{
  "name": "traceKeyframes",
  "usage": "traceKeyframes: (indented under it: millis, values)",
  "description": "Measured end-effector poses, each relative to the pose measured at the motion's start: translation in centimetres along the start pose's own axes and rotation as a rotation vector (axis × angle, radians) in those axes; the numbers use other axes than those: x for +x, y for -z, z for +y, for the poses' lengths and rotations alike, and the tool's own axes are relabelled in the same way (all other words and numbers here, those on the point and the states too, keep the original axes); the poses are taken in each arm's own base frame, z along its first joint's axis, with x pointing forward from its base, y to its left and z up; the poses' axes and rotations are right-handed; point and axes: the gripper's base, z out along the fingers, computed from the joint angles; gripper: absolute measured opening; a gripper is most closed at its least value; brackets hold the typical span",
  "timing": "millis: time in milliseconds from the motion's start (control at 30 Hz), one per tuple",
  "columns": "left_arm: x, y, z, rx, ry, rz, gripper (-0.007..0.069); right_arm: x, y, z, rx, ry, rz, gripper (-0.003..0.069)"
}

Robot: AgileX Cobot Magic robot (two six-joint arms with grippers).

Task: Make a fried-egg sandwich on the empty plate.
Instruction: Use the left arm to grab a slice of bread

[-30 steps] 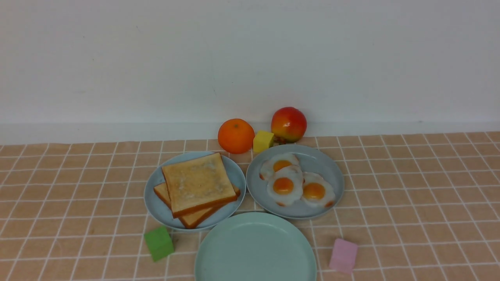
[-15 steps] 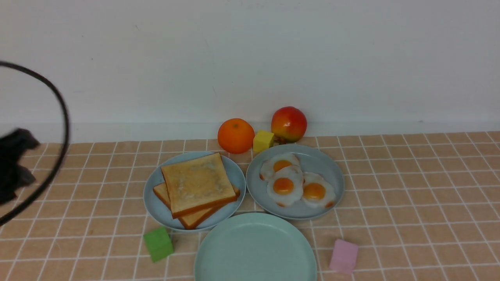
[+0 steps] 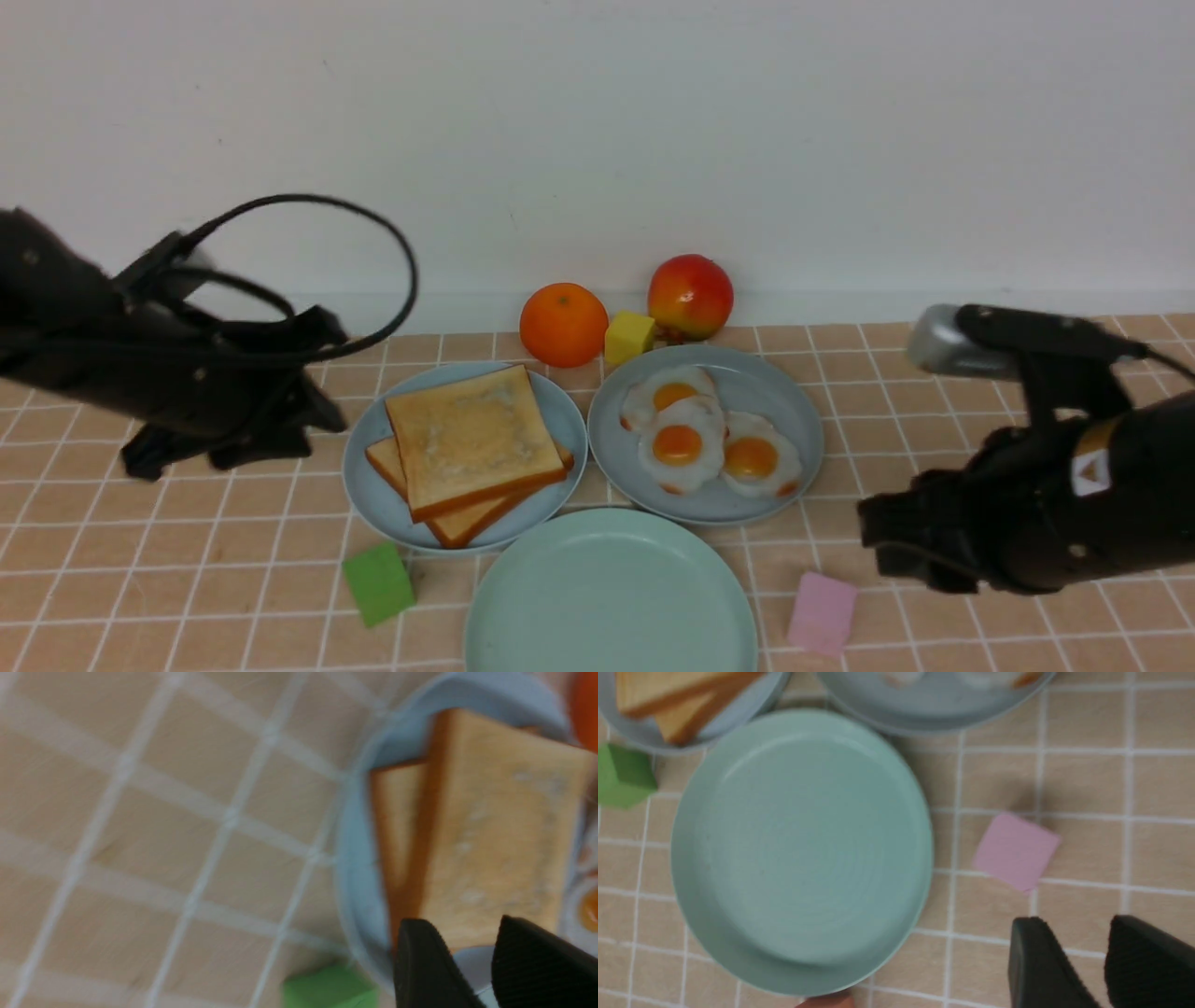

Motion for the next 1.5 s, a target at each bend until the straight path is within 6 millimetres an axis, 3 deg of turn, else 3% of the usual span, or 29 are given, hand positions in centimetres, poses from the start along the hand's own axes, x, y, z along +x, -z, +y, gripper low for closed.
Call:
traceKeyframes:
  millis: [67,200,433,633,933,1067,1333,1500]
  values:
    - [-0.7,-2.2,-0.4,0.042,-0.066,0.067,0.0253,-0.1,-0.7,0.3,-0.005,0.006,0.024,0.0239]
    - [-1.0,-4.7,0.1,0.023,-0.093,0.137,0.0305,-0.5,-0.7,0.4,0.005,0.029,0.013,0.0239]
    - [-0.3,-5.6,-0.6,-0.036,-0.179,0.17,0.0367,-1.1,-0.3,0.5,0.012,0.055,-0.013,0.0239]
    - [2.8,-6.8,-3.4,-0.133,-0.243,0.17,0.0374,-1.1,-0.3,0.5,0.016,0.062,-0.014,0.0239]
    - [2.6,-7.1,-3.3,-0.196,-0.159,0.095,0.0365,-1.0,-0.3,0.4,0.029,0.076,-0.007,0.0239]
    - [2.4,-7.1,-3.5,-0.18,-0.147,0.077,0.0288,-1.0,-0.3,0.3,0.036,0.085,-0.005,0.0239]
    - [2.7,-7.9,-3.1,-0.189,-0.13,0.095,0.0052,-1.0,-0.3,0.3,0.038,0.085,-0.002,0.0239]
    - [2.6,-8.2,-3.1,-0.19,-0.135,0.101,-0.0002,-0.9,-0.3,0.2,0.04,0.087,0.002,0.0239]
